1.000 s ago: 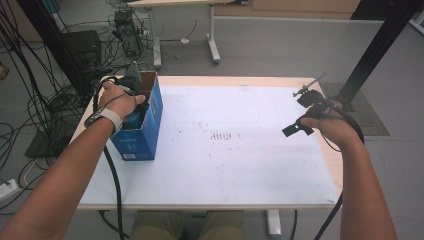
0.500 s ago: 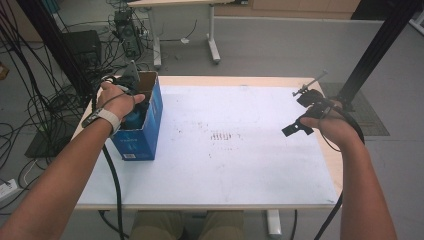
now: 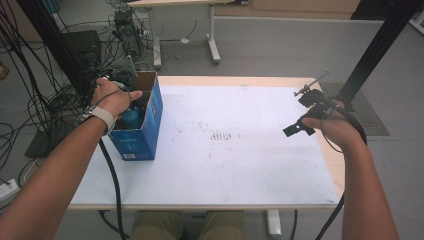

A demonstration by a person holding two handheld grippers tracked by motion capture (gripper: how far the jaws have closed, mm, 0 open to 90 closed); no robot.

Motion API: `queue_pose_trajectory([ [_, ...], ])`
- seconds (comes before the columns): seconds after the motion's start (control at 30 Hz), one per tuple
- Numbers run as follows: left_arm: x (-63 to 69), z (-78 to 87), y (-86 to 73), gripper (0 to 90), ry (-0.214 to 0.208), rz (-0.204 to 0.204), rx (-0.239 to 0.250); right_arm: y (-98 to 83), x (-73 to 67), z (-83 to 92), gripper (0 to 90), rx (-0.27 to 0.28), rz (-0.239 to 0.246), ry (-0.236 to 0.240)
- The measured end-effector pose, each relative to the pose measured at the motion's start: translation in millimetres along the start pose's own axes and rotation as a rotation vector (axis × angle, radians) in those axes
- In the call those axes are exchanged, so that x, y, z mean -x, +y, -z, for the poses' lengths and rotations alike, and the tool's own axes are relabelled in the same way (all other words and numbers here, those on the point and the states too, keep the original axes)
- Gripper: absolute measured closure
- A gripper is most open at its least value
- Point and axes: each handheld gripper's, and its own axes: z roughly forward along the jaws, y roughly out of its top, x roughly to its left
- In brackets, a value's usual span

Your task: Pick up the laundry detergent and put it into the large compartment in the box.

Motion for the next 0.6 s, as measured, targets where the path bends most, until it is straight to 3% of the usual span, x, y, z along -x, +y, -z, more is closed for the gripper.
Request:
queue_pose_trajectory([
  [0.33,4.8,13.4,-3.6,18.7,-0.011,-0.043,0.013,-3.5,-2.6,3.3,9.3,0.003,-0.002,-0.001],
  [0.6,18.9,33.1,-2.6,13.5,-0.029,-0.118,0.019,-4.9,-5.2,8.8,9.3,0.010,0.000,-0.008],
])
